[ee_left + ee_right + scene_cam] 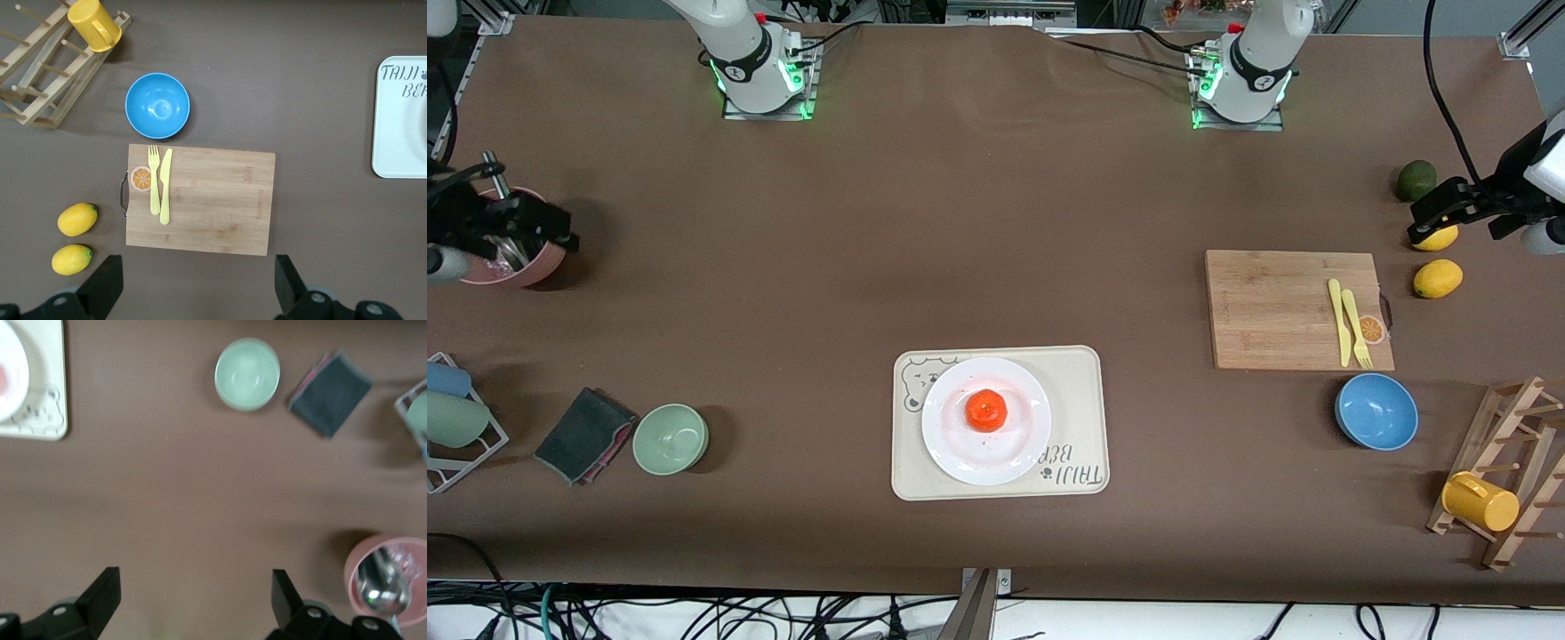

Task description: Place orange and plate with both arms

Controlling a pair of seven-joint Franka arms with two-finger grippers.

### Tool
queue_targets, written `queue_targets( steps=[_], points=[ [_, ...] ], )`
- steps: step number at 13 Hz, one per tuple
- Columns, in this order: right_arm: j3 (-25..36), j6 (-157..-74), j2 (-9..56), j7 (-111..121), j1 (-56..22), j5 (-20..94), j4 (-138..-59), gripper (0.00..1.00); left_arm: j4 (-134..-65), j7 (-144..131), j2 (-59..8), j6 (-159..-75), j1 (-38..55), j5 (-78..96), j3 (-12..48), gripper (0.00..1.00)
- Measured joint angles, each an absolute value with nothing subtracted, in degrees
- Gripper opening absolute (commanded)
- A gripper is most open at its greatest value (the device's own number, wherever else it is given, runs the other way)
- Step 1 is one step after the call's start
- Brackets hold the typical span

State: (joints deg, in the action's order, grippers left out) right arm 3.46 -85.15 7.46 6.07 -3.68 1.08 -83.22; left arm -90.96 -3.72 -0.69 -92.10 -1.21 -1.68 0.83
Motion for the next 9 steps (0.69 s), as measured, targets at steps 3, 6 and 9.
queue_targets(
  steps=[3, 6, 9],
  points=[
    [1.93, -89.11, 2.0, 4.66, -1.4, 0.79, -94.25, 1.0, -90.96, -3.72, -0.7, -92.11, -1.21, -1.68, 0.83, 1.0],
    [1.4, -92.72, 0.72, 4.66, -0.3, 0.72, -96.17, 1.0, -90.95, -3.72, -0.7, -92.11, -1.21, -1.68, 0.83, 1.0],
    [1.17, -93.91, 0.66, 4.64, -0.21, 0.66, -96.17, 1.0, -90.95, -3.72, -0.7, -92.11, -1.21, -1.68, 0.83, 1.0]
  ],
)
